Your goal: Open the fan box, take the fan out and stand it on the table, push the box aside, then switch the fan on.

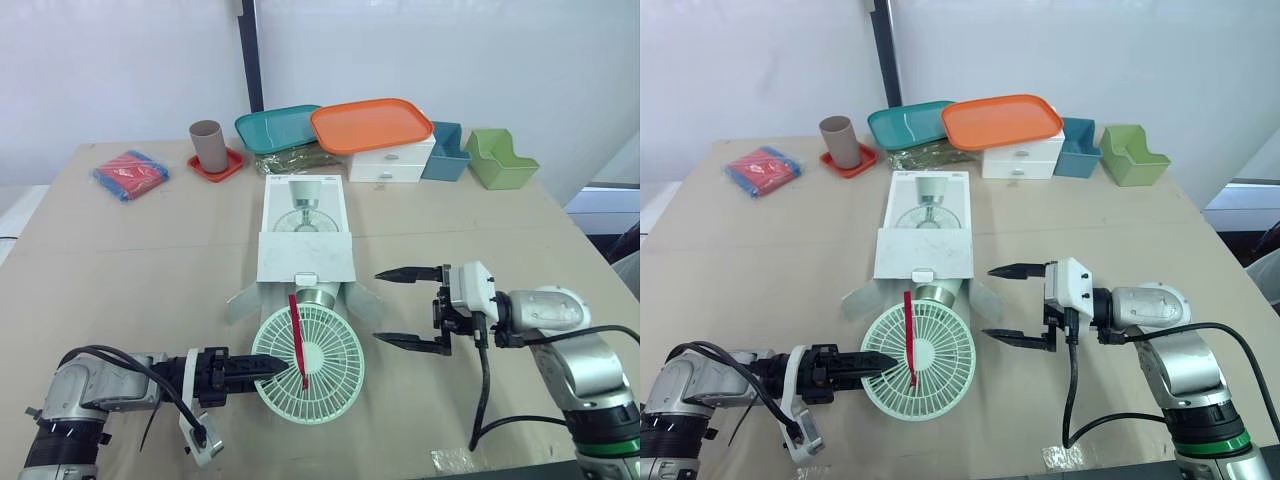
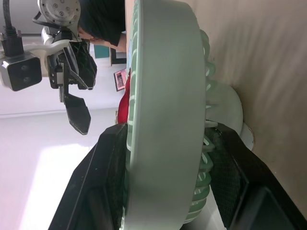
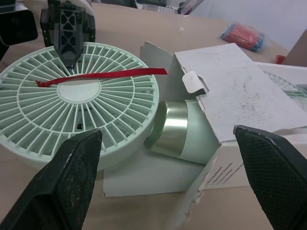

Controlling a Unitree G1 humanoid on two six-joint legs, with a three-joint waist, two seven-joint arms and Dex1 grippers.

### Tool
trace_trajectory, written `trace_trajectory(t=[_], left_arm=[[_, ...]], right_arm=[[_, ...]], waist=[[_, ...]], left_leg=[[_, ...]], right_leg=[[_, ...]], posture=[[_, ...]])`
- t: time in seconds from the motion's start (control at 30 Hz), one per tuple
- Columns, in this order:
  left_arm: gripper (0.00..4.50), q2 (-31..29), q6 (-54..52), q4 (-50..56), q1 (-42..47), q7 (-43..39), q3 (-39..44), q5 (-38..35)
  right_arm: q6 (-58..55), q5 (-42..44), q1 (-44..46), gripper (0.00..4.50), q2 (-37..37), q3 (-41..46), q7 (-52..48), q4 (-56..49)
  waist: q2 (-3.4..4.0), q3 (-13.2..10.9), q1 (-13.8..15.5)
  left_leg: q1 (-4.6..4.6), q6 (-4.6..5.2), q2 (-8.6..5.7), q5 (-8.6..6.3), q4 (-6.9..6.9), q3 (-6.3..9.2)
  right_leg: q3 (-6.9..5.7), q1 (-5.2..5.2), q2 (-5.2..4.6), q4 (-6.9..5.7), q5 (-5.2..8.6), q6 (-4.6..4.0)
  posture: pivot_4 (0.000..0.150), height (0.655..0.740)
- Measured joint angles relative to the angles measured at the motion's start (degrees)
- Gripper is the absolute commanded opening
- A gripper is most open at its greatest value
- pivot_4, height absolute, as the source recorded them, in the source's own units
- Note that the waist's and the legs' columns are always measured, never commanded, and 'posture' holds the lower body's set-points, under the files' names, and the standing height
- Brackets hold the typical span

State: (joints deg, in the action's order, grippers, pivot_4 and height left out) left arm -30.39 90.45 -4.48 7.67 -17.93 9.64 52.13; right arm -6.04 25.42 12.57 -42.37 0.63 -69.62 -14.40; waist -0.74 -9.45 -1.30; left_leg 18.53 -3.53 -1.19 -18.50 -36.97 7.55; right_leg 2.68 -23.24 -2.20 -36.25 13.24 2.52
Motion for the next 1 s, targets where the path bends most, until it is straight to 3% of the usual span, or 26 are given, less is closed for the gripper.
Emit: trace_trajectory(t=[0.13,0.27,0.43,0.6,0.7,0.87,1.0], left_arm=[[1.86,-2.3,-2.7,0.7,-1.3,1.2,-1.4,-1.8],[1.86,-7.7,-9.5,3.2,-4.7,1.1,-5.6,-10.5],[1.86,-16.9,-21.6,11.7,-11.5,-2.2,-11.1,-27.1],[1.86,-23.7,-42.1,26.4,-19.8,-7.3,-12.8,-47.4],[1.86,-24.0,-56.6,35.4,-23.5,-8.4,-11.0,-58.0],[1.86,-20.3,-76.6,48.1,-27.9,-5.6,-6.8,-68.5],[1.86,-17.3,-85.9,53.6,-29.1,-2.8,-4.5,-72.4]], right_arm=[[-0.7,0.2,0.5,4.50,0.2,-0.2,0.5,0.0],[-1.7,0.8,1.2,4.50,0.3,-0.2,1.0,0.1],[-1.6,0.8,1.8,4.50,0.2,-0.3,0.6,1.2],[-1.7,0.8,2.4,4.50,0.5,-0.7,0.1,1.3],[-2.6,0.8,2.3,4.50,1.2,-1.6,0.2,0.3],[-3.1,0.8,2.2,4.50,2.6,-3.0,1.3,-0.7],[-3.3,0.7,2.3,4.50,2.9,-3.1,1.5,-0.7]], waist=[[0.00,0.0,0.0],[0.00,0.0,-0.1],[0.03,0.0,-0.1],[0.07,0.0,-0.1],[0.09,-0.1,-0.1],[0.09,-0.1,-0.2],[0.09,-0.1,-0.1]], left_leg=[[0.01,0.06,0.01,-0.04,-0.09,-0.01],[0.04,0.12,0.01,-0.07,-0.17,0.00],[0.07,0.24,0.02,-0.14,-0.28,0.00],[0.10,0.33,0.02,-0.19,-0.37,-0.05],[0.07,0.34,0.05,-0.19,-0.41,-0.06],[0.03,0.35,0.07,-0.20,-0.46,-0.15],[0.02,0.35,0.08,-0.20,-0.49,-0.16]], right_leg=[[0.01,-0.01,0.02,-0.05,0.00,0.00],[0.02,-0.02,0.01,-0.10,0.00,0.00],[0.03,-0.03,0.01,-0.15,0.01,0.01],[0.05,-0.03,0.04,-0.19,0.03,0.03],[0.06,-0.02,0.12,-0.24,0.03,0.03],[0.16,0.01,0.17,-0.26,0.03,0.03],[0.20,0.02,0.21,-0.27,0.02,0.02]], posture=[[0.150,0.7400],[0.150,0.7400],[0.150,0.7400],[0.150,0.7400],[0.150,0.7400],[0.150,0.7400],[0.150,0.7400]])
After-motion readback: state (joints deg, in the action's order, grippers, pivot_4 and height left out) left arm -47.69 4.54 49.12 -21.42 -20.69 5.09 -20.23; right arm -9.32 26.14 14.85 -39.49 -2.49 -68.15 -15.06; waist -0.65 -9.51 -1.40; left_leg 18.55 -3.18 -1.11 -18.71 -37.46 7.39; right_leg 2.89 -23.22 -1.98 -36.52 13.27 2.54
